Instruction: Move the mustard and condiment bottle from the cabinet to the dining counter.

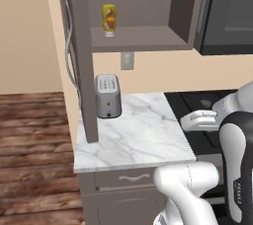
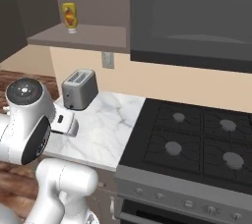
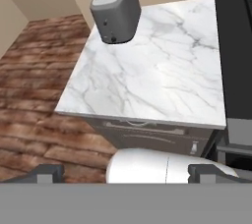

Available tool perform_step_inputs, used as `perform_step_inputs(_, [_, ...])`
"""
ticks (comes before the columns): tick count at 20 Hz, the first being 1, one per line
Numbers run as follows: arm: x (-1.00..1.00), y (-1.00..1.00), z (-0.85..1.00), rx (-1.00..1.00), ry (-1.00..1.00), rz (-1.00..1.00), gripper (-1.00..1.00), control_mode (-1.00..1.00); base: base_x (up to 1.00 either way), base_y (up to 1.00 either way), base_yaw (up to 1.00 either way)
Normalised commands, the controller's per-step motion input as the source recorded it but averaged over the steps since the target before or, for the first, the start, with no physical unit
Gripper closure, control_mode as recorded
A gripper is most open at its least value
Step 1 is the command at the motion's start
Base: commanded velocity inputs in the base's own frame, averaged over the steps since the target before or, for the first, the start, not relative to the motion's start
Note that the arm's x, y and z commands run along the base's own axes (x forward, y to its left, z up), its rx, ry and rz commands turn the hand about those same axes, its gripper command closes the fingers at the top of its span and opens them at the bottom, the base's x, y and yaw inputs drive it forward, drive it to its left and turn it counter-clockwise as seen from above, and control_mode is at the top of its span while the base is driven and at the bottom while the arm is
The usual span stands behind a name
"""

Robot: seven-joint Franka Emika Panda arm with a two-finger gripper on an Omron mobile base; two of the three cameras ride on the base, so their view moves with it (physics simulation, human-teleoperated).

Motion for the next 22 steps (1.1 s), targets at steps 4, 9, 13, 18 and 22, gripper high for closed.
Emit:
perform_step_inputs(4, [0.18, 0.06, 0.00, 0.00, 0.03, 0.00, -1.00, -1.00, 0.55, 0.16, 0.00])
perform_step_inputs(9, [0.53, 0.21, 0.00, 0.00, 0.02, 0.02, -1.00, -1.00, 0.00, 0.00, 0.00])
perform_step_inputs(13, [0.05, 0.21, 0.15, 0.00, -0.22, 0.13, -1.00, -1.00, 0.00, 0.00, 0.00])
perform_step_inputs(18, [0.00, 0.07, 0.31, 0.00, -0.26, 0.19, -1.00, -1.00, 0.00, 0.00, 0.00])
perform_step_inputs(22, [0.00, 0.00, 0.48, 0.00, -0.27, 0.20, -1.00, -1.00, 0.00, 0.00, 0.00])
